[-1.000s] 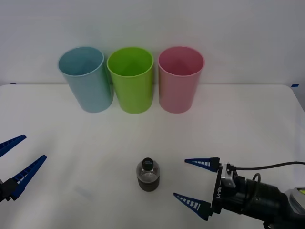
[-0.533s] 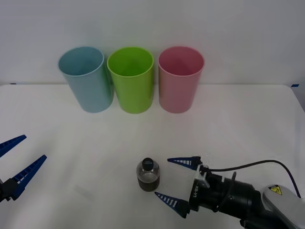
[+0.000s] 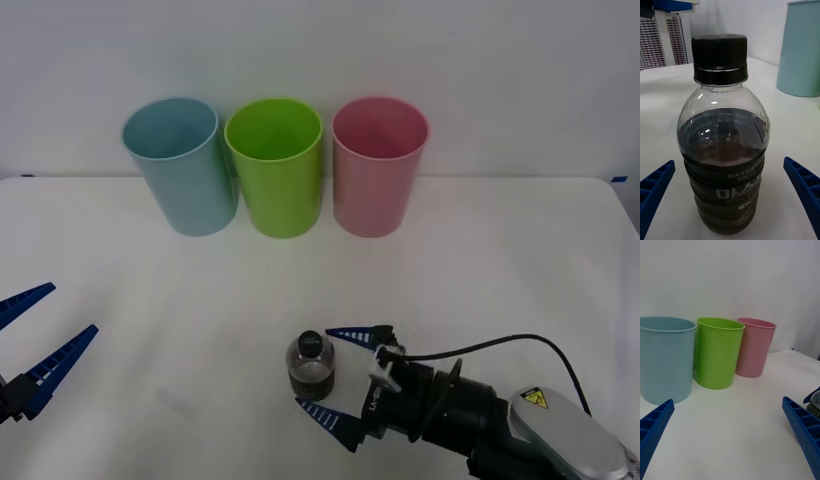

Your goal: Grasp the object on the table and drop it into the matching bin: aluminum can to the light blue bin, PET bottle to the pink bin.

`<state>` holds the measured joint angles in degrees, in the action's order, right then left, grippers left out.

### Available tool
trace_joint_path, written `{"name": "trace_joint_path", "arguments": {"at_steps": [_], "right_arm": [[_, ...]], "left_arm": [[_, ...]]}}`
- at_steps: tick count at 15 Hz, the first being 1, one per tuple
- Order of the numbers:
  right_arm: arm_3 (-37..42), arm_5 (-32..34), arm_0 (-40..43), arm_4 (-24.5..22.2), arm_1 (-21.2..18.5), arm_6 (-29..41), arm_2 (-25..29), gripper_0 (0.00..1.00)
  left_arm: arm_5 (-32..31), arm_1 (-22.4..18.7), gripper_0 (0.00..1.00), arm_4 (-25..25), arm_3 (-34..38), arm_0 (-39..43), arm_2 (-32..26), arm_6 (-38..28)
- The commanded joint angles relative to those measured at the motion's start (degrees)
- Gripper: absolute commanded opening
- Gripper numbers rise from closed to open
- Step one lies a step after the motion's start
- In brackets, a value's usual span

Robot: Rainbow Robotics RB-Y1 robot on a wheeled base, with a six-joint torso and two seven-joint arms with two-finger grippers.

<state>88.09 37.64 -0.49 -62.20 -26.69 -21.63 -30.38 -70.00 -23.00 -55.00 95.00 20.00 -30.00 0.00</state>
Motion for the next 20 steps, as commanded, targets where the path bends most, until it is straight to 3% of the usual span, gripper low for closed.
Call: {"name": "trace_joint_path", "arguments": {"at_steps": [1, 5, 14, 15, 16, 17, 20], "right_arm": [[0.1, -1.6, -0.4, -1.8, 1.7, -0.1, -0.3, 1.00], [-4.6, -1.6, -3.1, -2.0, 4.5, -0.4, -1.4, 1.00], [-4.9, -2.5, -3.2, -1.3, 4.8, -0.9, -1.5, 1.00], [-4.8, -2.5, -3.2, -1.3, 4.8, -0.9, -1.4, 0.71], [-4.8, -2.5, -3.2, -1.1, 4.7, -1.0, -1.4, 0.13], [-4.8, -2.5, -3.2, -1.0, 4.6, -1.0, -1.5, 0.00], [-4.8, -2.6, -3.2, -0.7, 4.6, -1.5, -1.4, 0.00]], "left_arm": [[0.0, 0.0, 1.00, 0.0, 0.0, 0.0, 0.0, 0.0], [0.0, 0.0, 1.00, 0.0, 0.0, 0.0, 0.0, 0.0], [0.0, 0.0, 1.00, 0.0, 0.0, 0.0, 0.0, 0.0], [0.0, 0.0, 1.00, 0.0, 0.0, 0.0, 0.0, 0.0], [0.0, 0.0, 1.00, 0.0, 0.0, 0.0, 0.0, 0.0], [0.0, 0.0, 1.00, 0.0, 0.0, 0.0, 0.0, 0.0], [0.0, 0.0, 1.00, 0.0, 0.0, 0.0, 0.0, 0.0]]}}
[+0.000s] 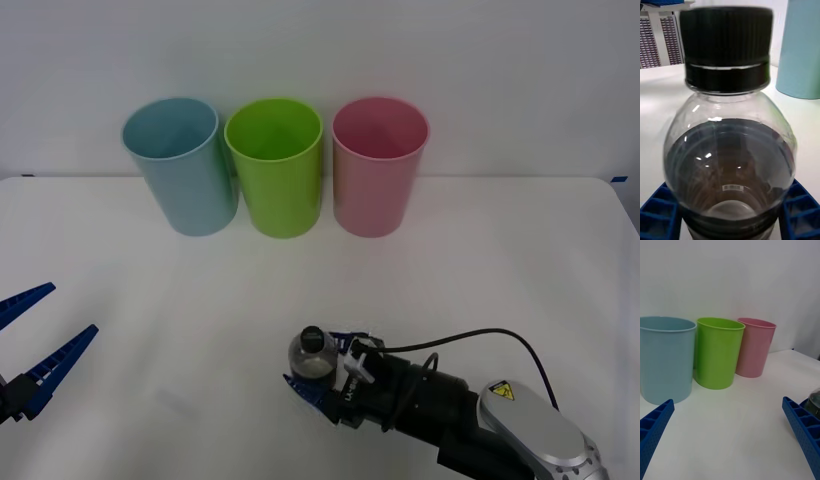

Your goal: Grasp the object on the table and drop it into the matching bin: aluminum can to the light blue bin, PET bottle to the pink bin.

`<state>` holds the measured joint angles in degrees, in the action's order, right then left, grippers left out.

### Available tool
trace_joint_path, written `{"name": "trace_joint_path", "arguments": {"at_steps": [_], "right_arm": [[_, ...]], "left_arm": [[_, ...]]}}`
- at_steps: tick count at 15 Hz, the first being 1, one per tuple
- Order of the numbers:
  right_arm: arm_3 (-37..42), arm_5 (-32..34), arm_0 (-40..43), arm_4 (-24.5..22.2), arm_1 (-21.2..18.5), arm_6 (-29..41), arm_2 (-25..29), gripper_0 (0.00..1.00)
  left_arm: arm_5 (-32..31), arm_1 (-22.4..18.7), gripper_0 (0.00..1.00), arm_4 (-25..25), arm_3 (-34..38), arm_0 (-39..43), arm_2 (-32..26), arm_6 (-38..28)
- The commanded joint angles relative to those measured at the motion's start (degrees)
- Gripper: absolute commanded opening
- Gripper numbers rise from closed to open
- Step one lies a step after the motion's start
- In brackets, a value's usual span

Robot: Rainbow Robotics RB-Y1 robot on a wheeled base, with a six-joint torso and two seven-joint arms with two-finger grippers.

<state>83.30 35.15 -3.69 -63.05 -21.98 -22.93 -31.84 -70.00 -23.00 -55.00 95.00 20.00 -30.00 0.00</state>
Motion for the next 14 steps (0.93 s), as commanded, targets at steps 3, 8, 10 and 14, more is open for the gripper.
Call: {"name": "trace_joint_path", "arguments": {"at_steps": [3, 8, 10, 14], "right_arm": [[0.0, -0.1, 0.0, 0.0, 0.0, -0.5, 0.2, 0.00], [3.3, -0.3, 1.1, 2.1, -2.0, -0.4, 1.0, 0.00], [7.6, -1.0, 3.2, 2.8, -3.7, 0.3, 3.0, 0.00], [15.5, -2.4, 8.1, 3.4, -5.1, 1.7, 7.7, 0.00]], "left_arm": [[0.0, 0.0, 1.00, 0.0, 0.0, 0.0, 0.0, 0.0], [0.0, 0.0, 1.00, 0.0, 0.0, 0.0, 0.0, 0.0], [0.0, 0.0, 1.00, 0.0, 0.0, 0.0, 0.0, 0.0], [0.0, 0.0, 1.00, 0.0, 0.0, 0.0, 0.0, 0.0]]}}
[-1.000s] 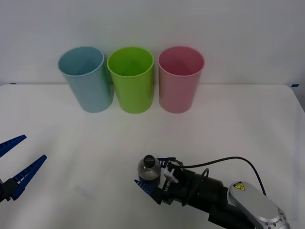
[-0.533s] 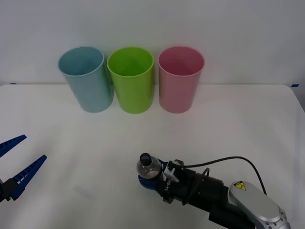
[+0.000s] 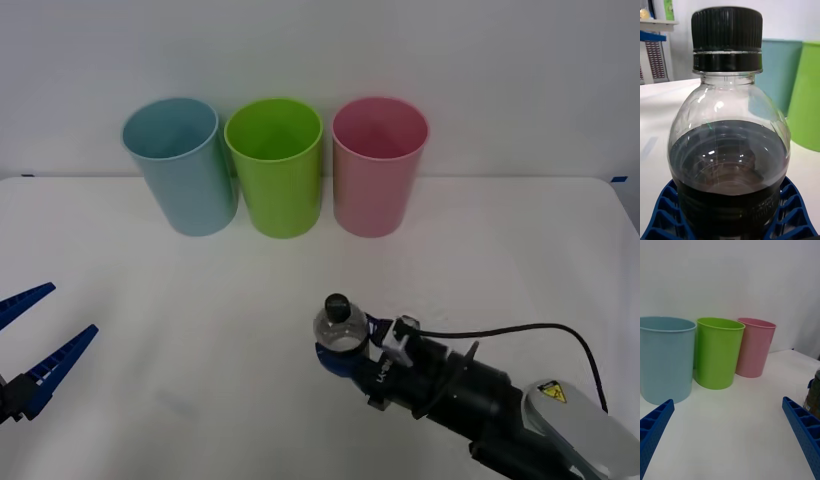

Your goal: Grasp the object on the table and drop it into the matching bin: aluminum can to the light blue bin, PET bottle to the pink bin.

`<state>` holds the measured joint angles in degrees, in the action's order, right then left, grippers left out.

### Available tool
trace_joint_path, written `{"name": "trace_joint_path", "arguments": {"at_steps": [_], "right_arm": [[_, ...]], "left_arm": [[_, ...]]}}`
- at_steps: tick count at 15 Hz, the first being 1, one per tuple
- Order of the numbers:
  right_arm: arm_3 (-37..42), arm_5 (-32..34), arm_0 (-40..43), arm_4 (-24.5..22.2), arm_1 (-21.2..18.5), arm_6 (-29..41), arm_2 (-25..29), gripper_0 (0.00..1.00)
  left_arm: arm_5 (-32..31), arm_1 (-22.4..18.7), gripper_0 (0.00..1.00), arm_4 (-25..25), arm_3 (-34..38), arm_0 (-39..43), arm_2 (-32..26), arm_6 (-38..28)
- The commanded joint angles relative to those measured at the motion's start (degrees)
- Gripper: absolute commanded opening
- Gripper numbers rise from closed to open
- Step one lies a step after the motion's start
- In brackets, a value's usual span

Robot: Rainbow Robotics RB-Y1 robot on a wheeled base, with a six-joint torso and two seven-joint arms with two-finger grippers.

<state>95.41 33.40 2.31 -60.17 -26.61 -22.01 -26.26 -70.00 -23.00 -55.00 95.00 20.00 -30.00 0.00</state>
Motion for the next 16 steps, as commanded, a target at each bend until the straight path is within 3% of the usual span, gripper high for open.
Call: {"name": "trace_joint_path", "arguments": {"at_steps": [1, 4, 11, 16], "right_arm": [[4.9, -0.9, 3.0, 0.8, -0.6, 1.1, 3.1, 0.00], [9.8, -1.8, 5.5, 0.8, -0.7, 3.6, 6.7, 0.00], [21.1, -4.5, 6.2, -0.8, -3.2, 21.3, 13.2, 0.00], [23.7, -9.3, 1.0, -1.4, -5.6, 29.4, 15.1, 0.00]], "left_arm": [[0.0, 0.0, 1.00, 0.0, 0.0, 0.0, 0.0, 0.0], [0.0, 0.0, 1.00, 0.0, 0.0, 0.0, 0.0, 0.0], [0.0, 0.0, 1.00, 0.0, 0.0, 0.0, 0.0, 0.0], [0.0, 0.0, 1.00, 0.0, 0.0, 0.0, 0.0, 0.0]]}}
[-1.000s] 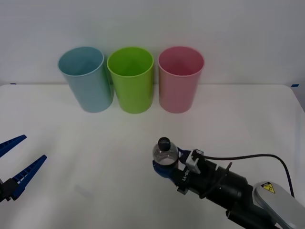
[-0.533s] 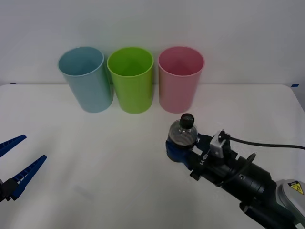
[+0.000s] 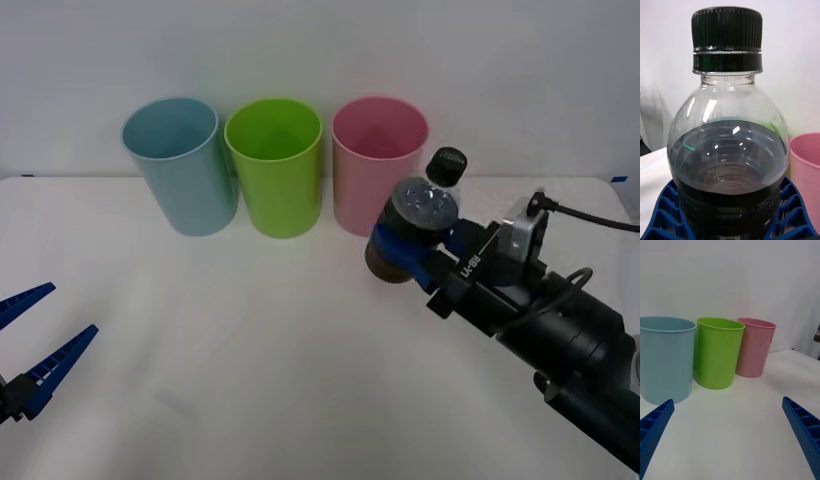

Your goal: Grasp the object on the table and drop it into the matching bin: aluminum can to the light blue bin, PET bottle to the pink bin.

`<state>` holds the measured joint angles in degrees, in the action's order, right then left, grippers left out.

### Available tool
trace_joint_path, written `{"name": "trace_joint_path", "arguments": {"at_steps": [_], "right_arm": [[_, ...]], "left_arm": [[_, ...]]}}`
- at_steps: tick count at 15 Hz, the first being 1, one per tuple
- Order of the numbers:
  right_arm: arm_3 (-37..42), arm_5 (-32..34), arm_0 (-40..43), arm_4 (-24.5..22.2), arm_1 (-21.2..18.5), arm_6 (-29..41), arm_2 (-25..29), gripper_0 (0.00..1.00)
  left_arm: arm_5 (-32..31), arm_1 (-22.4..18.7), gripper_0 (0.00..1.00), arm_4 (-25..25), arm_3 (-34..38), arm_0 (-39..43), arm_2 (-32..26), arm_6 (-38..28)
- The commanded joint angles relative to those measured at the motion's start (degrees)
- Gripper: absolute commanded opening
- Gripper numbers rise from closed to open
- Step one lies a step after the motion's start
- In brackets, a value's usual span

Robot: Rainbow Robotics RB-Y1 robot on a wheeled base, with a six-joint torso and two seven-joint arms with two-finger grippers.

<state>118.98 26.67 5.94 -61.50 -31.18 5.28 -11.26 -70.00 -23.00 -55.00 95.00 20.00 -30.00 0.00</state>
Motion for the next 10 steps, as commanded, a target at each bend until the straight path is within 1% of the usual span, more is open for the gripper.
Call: {"name": "trace_joint_path", "arguments": {"at_steps": [1, 3, 5, 8, 10], "right_arm": [[0.1, -5.1, -4.8, -0.5, -2.0, 3.9, 0.1, 0.00], [-1.0, -7.5, -7.8, -1.1, -2.9, 6.9, 0.1, 0.00], [-4.5, -7.6, -11.9, -1.2, -3.4, 7.8, 0.6, 0.00], [-11.2, -7.7, -18.9, -1.2, -3.1, 8.3, 0.9, 0.00], [-16.3, -7.7, -23.2, -1.7, -1.9, 8.5, 0.9, 0.00]], "left_arm": [[0.0, 0.0, 1.00, 0.0, 0.0, 0.0, 0.0, 0.0], [0.0, 0.0, 1.00, 0.0, 0.0, 0.0, 0.0, 0.0], [0.0, 0.0, 1.00, 0.0, 0.0, 0.0, 0.0, 0.0], [0.0, 0.0, 1.00, 0.0, 0.0, 0.0, 0.0, 0.0], [0.0, 0.0, 1.00, 0.0, 0.0, 0.0, 0.0, 0.0]]}}
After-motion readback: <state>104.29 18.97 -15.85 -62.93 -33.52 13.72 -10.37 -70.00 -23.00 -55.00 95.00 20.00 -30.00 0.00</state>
